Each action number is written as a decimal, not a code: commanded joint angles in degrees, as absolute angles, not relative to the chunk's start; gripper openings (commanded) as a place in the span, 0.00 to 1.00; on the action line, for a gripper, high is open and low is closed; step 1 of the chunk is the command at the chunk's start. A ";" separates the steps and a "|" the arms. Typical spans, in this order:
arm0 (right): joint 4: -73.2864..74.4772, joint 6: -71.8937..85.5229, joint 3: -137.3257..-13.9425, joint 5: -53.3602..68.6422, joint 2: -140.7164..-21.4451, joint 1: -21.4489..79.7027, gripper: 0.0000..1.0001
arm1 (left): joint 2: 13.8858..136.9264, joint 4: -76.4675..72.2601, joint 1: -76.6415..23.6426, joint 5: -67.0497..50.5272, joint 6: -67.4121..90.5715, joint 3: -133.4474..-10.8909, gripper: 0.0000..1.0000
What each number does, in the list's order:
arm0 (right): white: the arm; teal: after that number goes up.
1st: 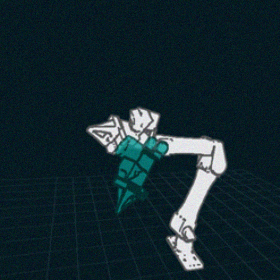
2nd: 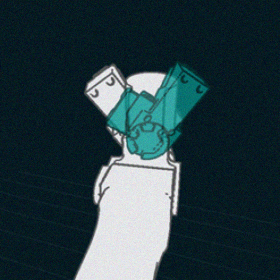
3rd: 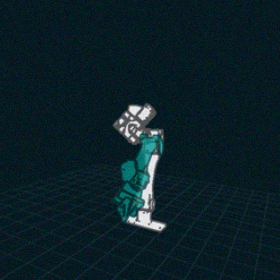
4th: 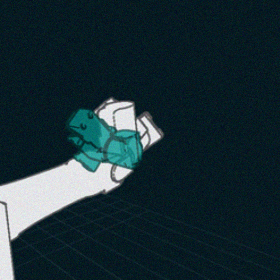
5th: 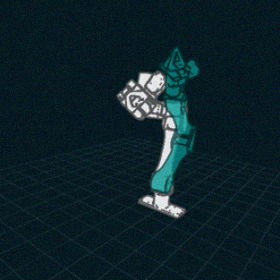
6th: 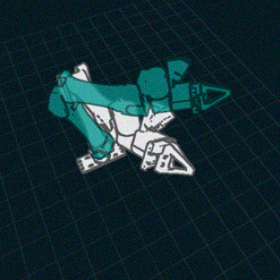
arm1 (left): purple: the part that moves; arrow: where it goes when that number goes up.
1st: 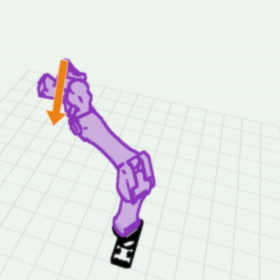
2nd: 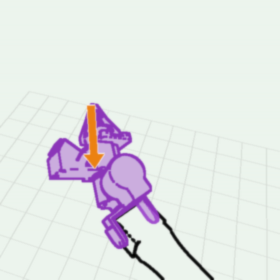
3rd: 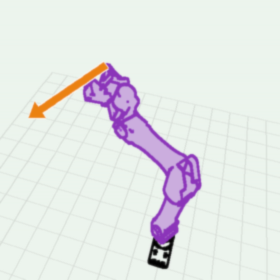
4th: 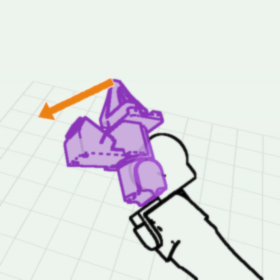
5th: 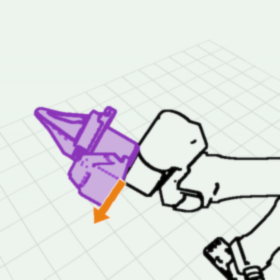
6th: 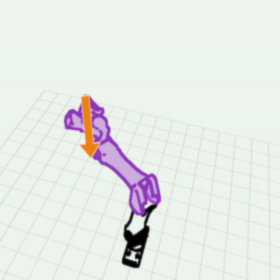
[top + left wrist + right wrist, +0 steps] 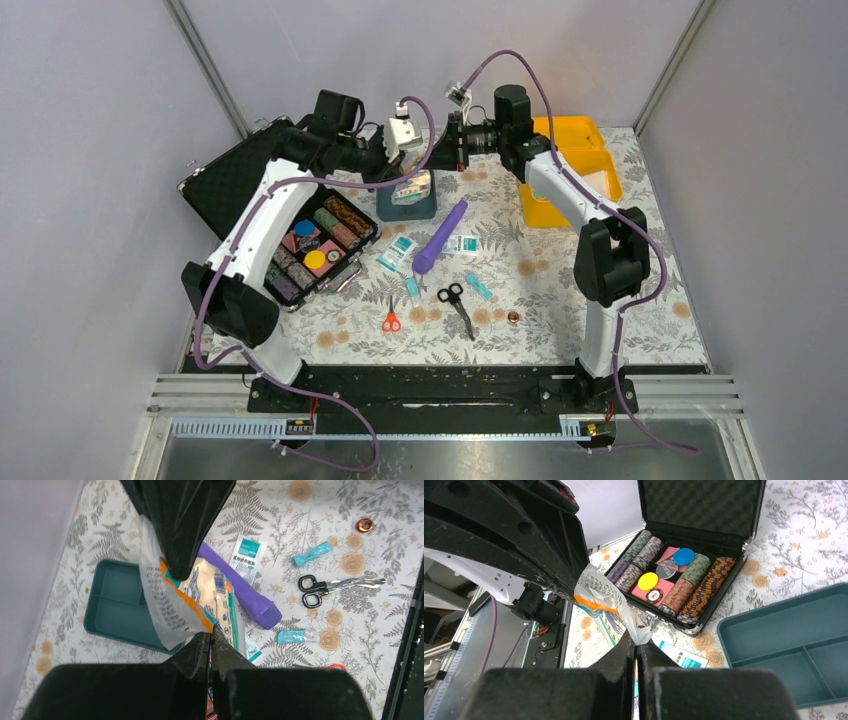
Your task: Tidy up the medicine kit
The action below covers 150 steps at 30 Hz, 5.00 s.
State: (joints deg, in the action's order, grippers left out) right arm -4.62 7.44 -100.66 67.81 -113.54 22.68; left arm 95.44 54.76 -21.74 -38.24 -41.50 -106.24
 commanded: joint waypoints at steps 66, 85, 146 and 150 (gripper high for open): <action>68.07 -20.81 -135.98 17.37 -133.81 -1.93 0.49 | 88.81 35.47 -21.45 -18.19 -11.88 -86.30 0.92; 66.63 -20.86 -132.90 18.58 -120.54 -1.93 0.69 | 89.51 32.79 -21.44 -12.84 -6.46 -83.77 0.99; 40.08 -12.22 -88.13 25.18 -86.40 -0.28 0.69 | 122.95 28.96 -26.43 8.25 29.30 -101.81 0.57; 40.95 -12.41 -89.09 25.13 -86.19 -0.26 0.69 | 125.60 27.82 -26.16 8.78 28.18 -102.55 0.41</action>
State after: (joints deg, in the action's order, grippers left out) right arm 41.47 -12.97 -88.09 23.68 -88.31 -0.67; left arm 123.59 30.41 -26.70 8.49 28.38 -102.32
